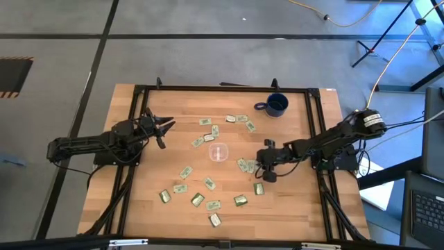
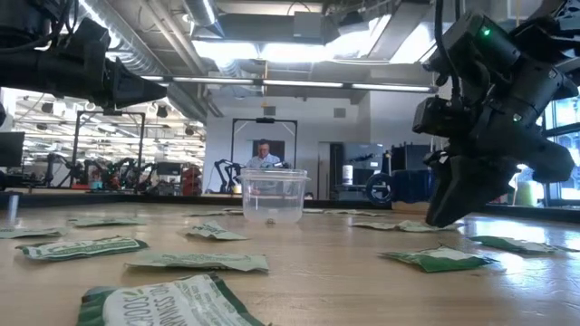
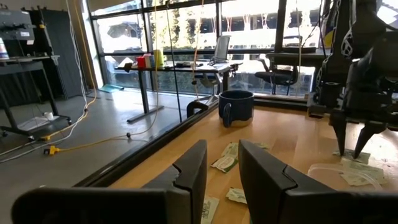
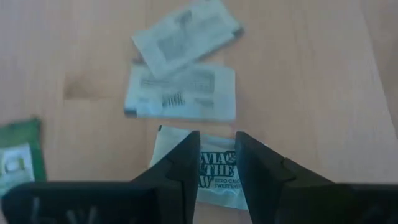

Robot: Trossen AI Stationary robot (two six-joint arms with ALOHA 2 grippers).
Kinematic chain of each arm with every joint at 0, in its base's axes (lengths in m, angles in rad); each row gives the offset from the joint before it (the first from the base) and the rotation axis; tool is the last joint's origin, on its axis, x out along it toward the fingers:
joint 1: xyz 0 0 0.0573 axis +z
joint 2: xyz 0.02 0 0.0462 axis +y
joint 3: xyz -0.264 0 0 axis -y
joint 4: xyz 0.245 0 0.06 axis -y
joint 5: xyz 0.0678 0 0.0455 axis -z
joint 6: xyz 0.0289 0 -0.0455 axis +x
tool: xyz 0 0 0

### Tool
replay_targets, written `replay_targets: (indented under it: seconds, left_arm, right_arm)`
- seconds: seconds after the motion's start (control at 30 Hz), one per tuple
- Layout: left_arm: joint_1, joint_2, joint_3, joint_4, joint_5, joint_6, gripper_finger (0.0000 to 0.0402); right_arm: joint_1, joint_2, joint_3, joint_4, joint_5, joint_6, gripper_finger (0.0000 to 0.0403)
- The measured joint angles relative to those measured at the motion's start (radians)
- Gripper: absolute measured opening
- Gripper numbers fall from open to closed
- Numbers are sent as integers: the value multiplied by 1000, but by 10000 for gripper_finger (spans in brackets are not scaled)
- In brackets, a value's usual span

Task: Pick and place Stevia / Truvia into bins
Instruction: Put the light green stevia packet into the container

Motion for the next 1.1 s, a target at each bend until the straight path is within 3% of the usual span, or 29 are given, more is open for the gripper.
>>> replay_targets:
  seconds: [0.17, 0.7, 1.1]
  left_arm:
    - [0, 0, 0, -4, 0, 0, 86]
    - [0, 0, 0, -4, -1, 1, 86]
    - [0, 0, 0, -5, -2, 1, 86]
  right_arm:
    - [0, -1, 0, -37, 29, 18, 96]
    - [0, 1, -3, -34, 35, 18, 8]
    - [0, -112, -8, -32, 44, 42, 1]
